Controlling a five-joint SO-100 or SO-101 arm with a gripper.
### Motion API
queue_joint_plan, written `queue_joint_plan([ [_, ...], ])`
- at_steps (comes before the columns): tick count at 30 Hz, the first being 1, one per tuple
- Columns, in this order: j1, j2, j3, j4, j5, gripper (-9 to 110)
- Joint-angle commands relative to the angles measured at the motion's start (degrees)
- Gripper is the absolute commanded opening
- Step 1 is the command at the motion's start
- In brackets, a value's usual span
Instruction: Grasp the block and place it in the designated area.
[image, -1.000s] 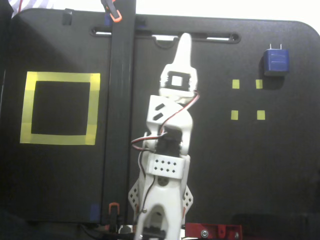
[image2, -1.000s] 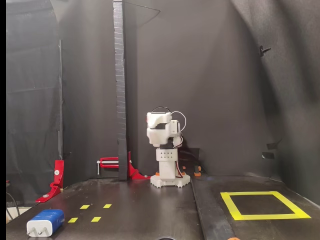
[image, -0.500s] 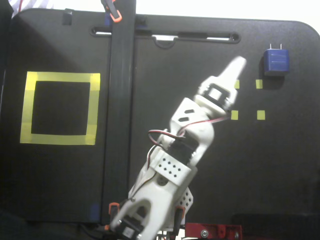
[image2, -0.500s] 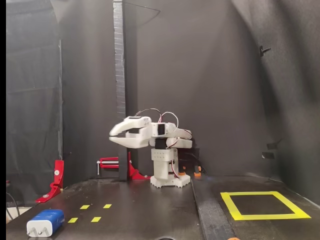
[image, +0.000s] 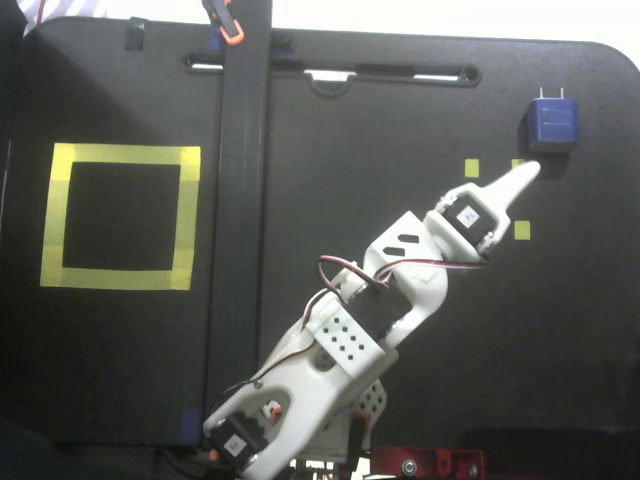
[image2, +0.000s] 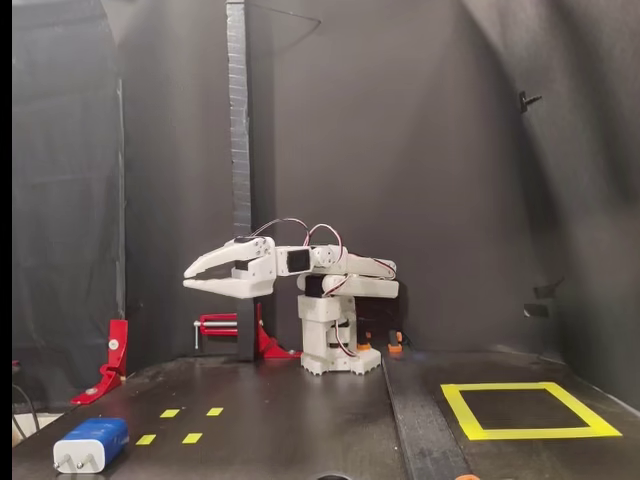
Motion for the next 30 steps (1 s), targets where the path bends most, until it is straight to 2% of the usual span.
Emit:
queue_joint_plan([
  [1,0.35,-0.18,0.18,-0.26,0.0,0],
  [4,-0.09,-1.41,-0.44,-1.49,0.18,0],
  [8,-0.62,-11.34,-8.79,0.09,0.26,0],
  [19,-1.76,-54.23,-51.94,13.1,3.52,0],
  [30,-1.93,-85.78,-83.67,26.37,4.39,0],
])
